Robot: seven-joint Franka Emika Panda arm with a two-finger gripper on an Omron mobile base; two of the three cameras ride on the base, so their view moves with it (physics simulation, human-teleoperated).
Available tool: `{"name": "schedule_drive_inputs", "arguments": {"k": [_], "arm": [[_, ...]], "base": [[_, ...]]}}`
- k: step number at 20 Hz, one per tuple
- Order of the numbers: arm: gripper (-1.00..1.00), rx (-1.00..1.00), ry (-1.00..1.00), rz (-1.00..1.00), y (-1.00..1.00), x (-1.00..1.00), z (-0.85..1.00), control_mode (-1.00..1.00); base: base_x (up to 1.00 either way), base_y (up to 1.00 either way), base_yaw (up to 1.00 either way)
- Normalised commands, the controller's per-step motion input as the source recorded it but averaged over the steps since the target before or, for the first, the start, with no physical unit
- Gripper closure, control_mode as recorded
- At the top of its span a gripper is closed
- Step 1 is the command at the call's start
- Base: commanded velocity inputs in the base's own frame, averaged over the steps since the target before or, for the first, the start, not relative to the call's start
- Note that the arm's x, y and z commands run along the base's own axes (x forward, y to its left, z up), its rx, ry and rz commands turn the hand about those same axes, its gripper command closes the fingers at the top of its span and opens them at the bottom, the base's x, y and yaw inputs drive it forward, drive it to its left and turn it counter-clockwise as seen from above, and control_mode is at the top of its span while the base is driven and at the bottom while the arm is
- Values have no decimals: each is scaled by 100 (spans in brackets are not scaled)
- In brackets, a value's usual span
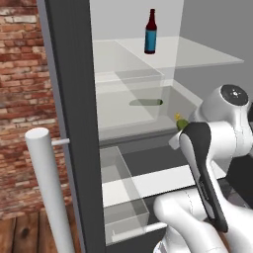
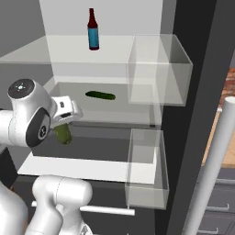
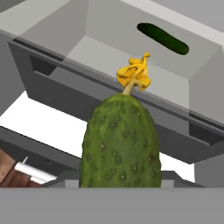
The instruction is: Place the beer on the top shelf of the fridge to keep it out of children's reach, and place the cucumbers on lower shelves for easy access.
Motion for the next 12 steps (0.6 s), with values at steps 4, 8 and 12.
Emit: {"name": "schedule_drive_inputs", "arguments": {"k": [4,8,12], "arm": [[100,-1,-6,15,0,56,-9,-100],[100,-10,0,19,0,52,-23,-100],[100,-20,0,21,0,51,-38,-100]], "base": [[0,0,0],[0,0,0],[0,0,0]]}}
